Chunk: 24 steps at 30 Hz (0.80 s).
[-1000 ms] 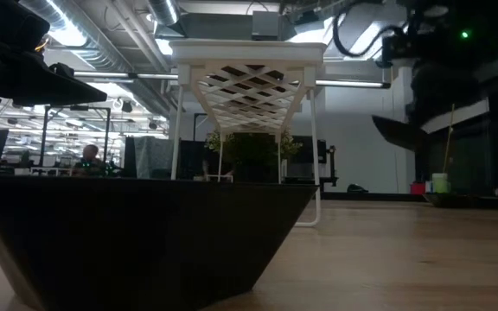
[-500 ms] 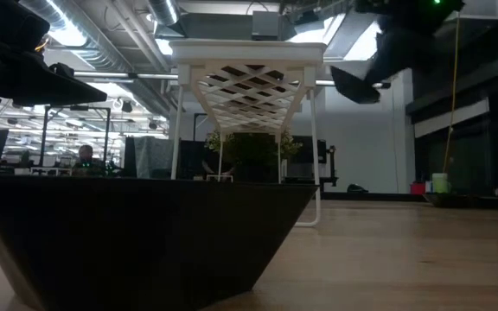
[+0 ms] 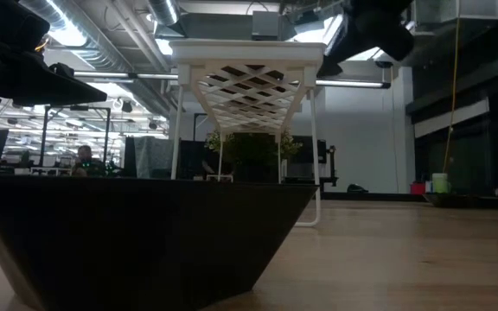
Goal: Pick & Place Mini shaped plates
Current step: Stack the leaf shape plate on top of the leaf shape plate on the shelf
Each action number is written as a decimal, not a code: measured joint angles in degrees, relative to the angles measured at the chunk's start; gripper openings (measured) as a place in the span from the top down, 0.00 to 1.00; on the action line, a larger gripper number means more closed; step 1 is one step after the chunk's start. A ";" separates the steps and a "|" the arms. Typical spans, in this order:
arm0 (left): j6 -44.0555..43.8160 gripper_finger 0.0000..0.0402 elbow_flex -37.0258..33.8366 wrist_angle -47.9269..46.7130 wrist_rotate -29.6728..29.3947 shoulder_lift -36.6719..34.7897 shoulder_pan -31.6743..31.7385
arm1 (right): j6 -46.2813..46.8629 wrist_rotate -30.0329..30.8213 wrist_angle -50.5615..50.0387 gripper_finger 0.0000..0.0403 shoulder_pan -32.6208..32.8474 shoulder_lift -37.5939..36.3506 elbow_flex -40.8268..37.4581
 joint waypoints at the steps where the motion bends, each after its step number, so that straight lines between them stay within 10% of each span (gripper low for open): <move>1: 0.00 0.64 -0.02 0.00 -0.02 -0.02 0.00 | -1.17 0.01 0.27 1.00 0.00 0.45 0.49; 24: 0.01 0.64 -0.01 0.00 0.00 -0.02 -0.01 | -14.56 -9.26 2.54 1.00 0.00 13.26 15.82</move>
